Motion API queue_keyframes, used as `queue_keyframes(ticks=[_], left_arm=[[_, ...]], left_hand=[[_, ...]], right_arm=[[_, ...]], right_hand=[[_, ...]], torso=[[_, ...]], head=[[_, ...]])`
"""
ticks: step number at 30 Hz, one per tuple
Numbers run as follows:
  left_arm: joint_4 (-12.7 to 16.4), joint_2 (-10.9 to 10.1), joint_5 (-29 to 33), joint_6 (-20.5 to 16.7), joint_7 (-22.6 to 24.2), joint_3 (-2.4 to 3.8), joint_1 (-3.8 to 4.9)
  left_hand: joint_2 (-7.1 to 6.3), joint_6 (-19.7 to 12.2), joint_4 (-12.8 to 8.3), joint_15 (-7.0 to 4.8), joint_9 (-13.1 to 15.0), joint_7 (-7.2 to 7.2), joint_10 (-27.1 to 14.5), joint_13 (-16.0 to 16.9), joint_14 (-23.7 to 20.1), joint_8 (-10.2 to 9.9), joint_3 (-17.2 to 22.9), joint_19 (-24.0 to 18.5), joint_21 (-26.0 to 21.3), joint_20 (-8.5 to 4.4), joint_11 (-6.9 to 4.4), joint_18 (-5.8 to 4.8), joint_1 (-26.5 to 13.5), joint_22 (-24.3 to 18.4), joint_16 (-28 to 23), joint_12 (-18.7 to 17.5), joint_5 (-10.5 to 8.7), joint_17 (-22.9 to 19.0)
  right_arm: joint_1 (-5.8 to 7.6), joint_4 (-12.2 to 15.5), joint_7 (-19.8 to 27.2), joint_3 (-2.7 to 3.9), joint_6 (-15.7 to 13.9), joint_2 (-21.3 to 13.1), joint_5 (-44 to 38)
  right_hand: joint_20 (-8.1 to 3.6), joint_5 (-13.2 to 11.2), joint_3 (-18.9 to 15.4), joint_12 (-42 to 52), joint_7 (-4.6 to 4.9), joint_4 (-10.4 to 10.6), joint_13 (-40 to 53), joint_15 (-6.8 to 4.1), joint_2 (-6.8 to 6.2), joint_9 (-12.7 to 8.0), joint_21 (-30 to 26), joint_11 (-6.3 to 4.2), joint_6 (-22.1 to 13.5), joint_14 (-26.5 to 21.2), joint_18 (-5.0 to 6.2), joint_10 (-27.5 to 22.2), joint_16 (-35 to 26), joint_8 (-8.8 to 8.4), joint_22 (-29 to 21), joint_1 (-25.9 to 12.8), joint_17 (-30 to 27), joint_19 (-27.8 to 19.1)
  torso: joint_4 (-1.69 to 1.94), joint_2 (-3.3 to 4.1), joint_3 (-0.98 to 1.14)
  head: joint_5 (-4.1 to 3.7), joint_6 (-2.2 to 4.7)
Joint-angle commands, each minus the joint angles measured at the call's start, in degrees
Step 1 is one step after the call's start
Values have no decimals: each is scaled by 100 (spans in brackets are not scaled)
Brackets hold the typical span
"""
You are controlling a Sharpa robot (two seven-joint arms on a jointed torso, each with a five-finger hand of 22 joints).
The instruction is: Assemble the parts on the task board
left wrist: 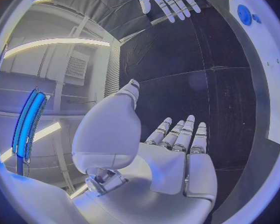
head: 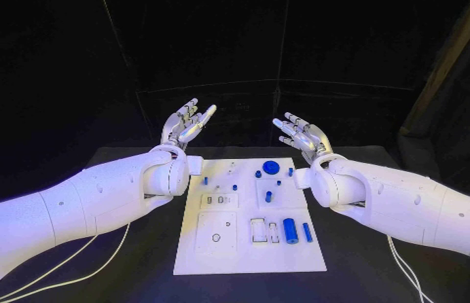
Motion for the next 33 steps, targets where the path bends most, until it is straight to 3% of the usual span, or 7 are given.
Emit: queue_keyframes(ticks=[1, 8, 11, 17, 19, 23, 33], left_arm=[[-87, 42, 99, 552, 339, -9, 35], [-90, 44, 100, 555, 340, -9, 36], [-193, 21, 164, 626, 316, -11, 37], [-226, -27, 166, 630, 394, -12, 35], [-204, -92, 166, 730, 385, -13, 35], [-128, -197, 157, 844, 360, -15, 36], [420, -577, -206, 1118, 155, -19, 35]], left_hand=[[-13, 70, 67, 32, 10, 641, 21, 10, 81, 30, 10, 13, 31, 72, 84, 115, 206, 11, 38, 40, 39, 14], [-9, 74, 67, 35, 11, 645, 24, 10, 87, 31, 8, 13, 32, 73, 88, 115, 206, 11, 40, 41, 38, 15], [-5, 80, 66, 38, 12, 651, 29, 11, 94, 32, 6, 11, 32, 75, 93, 114, 206, 11, 42, 42, 38, 17], [77, 510, 42, 107, 63, 743, 476, 61, 991, 112, 35, 306, 157, 88, 188, 73, 488, 87, 280, 113, 25, 157], [274, 1433, -9, 147, 180, 847, 1600, 195, 2293, 335, 77, 1028, 458, 78, 303, -9, 534, 251, 702, 375, 5, 352], [481, 2846, -194, -29, 322, 795, 3616, 360, 3265, 679, 18, 3034, 1298, 92, 169, 191, 559, 650, 1022, 853, -16, 445], [659, 4157, -712, -458, 297, 464, 5000, 299, 4630, 854, -183, 4364, 1751, -209, -217, 308, 764, 711, 1220, 1004, -31, 587]], right_arm=[[53, -216, -369, -5, 1174, 95, -668], [101, -445, -499, -11, 1576, 203, -880], [104, -460, -284, -10, 1259, 42, -949], [104, -648, -201, -8, 1175, 81, -1540], [110, -674, -182, -6, 1153, 61, -1785], [133, -724, -181, -3, 1140, 44, -2181], [300, -727, -514, -1, 1076, -50, -4037]], right_hand=[[37, 105, -40, 59, 576, -94, 28, 82, 38, 29, 47, 104, 232, 312, 132, 315, 48, 33, 29, 359, 29, 248], [39, 118, -37, 65, 593, -138, 35, 95, 45, 36, 47, 119, 324, 401, 134, 428, 52, 41, 30, 422, 34, 279], [38, 94, -21, 78, 611, -206, 46, 118, 57, 48, 51, 139, 466, 548, 138, 596, 62, 54, 35, 519, 43, 332], [24, -447, 29, 231, 545, -495, 138, 141, 71, 154, 371, 190, 1791, 2222, 473, 1987, 282, 215, 201, 1047, 158, 1884], [28, -557, 61, 381, 569, -632, 188, 126, 66, 198, 517, 215, 2450, 3090, 559, 2951, 438, 300, 235, 1282, 195, 2237], [-35, -621, 127, 638, 526, -819, 209, -45, 95, 276, 713, 35, 3608, 3660, 657, 3637, 592, 479, 276, 1576, 202, 2669], [-537, -191, 220, 700, 277, -1222, 174, -544, 265, 242, 1265, -330, 4450, 5138, 662, 4708, 866, 513, 426, 1704, 323, 3798]], torso=[[0, 1, -1], [0, 1, -1], [-5, 14, 8], [-33, -33, -4], [-35, -12, -6], [-36, 35, 1], [16, 182, 4]], head=[[0, 0], [0, 0], [-42, -28], [-16, -30], [-14, -13], [-19, -7], [-61, 15]])
